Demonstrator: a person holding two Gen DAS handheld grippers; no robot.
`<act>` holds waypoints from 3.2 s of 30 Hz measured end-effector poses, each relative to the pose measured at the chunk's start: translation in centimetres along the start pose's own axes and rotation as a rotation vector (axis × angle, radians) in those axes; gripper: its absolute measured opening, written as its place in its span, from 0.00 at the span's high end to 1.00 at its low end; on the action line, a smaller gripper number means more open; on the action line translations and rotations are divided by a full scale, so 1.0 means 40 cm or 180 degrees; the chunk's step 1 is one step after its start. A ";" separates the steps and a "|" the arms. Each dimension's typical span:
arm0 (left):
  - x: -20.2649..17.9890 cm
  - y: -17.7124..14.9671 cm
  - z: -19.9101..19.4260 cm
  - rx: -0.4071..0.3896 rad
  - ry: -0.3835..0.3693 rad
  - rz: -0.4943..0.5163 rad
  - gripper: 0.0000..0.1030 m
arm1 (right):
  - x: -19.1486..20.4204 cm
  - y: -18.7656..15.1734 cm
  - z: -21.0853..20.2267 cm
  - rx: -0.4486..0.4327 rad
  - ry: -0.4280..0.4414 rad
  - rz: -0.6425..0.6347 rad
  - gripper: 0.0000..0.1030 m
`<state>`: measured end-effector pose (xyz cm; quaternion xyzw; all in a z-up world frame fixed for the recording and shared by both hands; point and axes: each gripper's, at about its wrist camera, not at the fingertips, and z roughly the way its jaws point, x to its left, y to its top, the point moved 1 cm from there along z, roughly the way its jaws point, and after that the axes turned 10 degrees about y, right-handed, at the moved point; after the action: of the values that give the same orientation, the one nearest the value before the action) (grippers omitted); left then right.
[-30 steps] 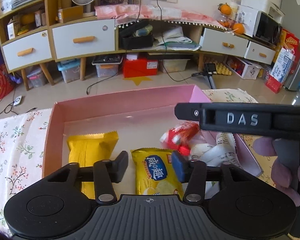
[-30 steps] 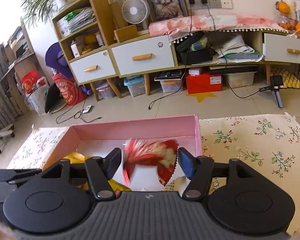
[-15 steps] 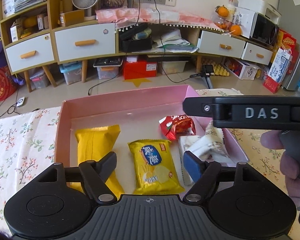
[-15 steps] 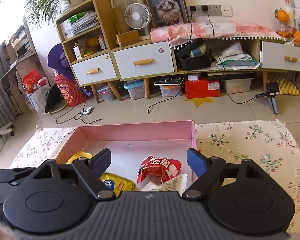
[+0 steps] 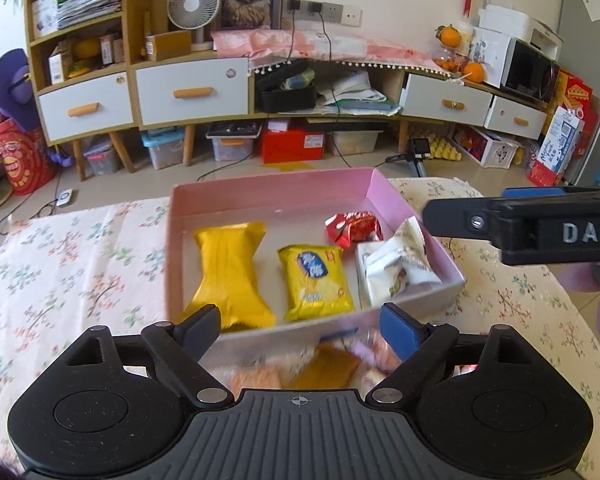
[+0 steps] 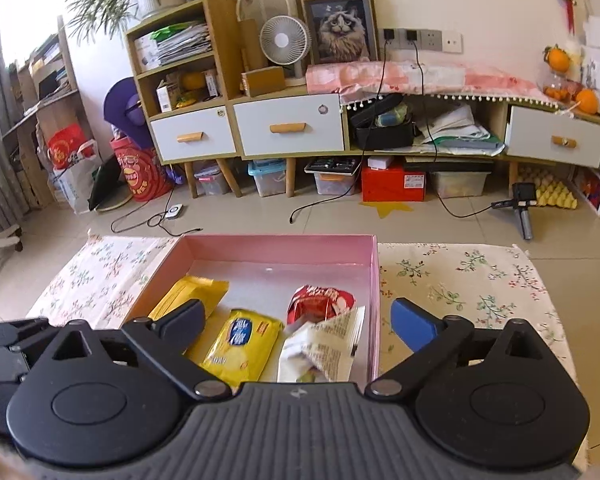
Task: Organize snacks
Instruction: 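Withdraw both open tools from the box toward the remaining snacks, then grasp the yellow biscuit bag with the left tool while the right tool grasps a cream bag, then lift both held bags toward the pink box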
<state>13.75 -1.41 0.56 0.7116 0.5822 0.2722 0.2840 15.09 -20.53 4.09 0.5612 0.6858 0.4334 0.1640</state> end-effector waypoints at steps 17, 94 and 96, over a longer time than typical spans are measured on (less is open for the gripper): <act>0.052 -0.131 -0.129 0.0043 0.0206 0.0051 0.06 | 0.070 -0.092 -0.102 0.0201 -0.0049 -0.0111 0.00; 0.229 -0.202 0.016 0.0198 0.0150 -0.0178 0.61 | 0.129 -0.216 0.071 0.0756 0.0288 -0.0589 0.57; 0.224 -0.198 0.008 0.0175 0.0147 -0.0176 0.61 | 0.129 -0.214 0.070 0.0756 0.0296 -0.0584 0.57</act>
<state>10.22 8.65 -4.86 0.6963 0.6153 0.2644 0.2582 10.06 -14.65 -2.83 0.4910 0.7875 0.3579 0.1035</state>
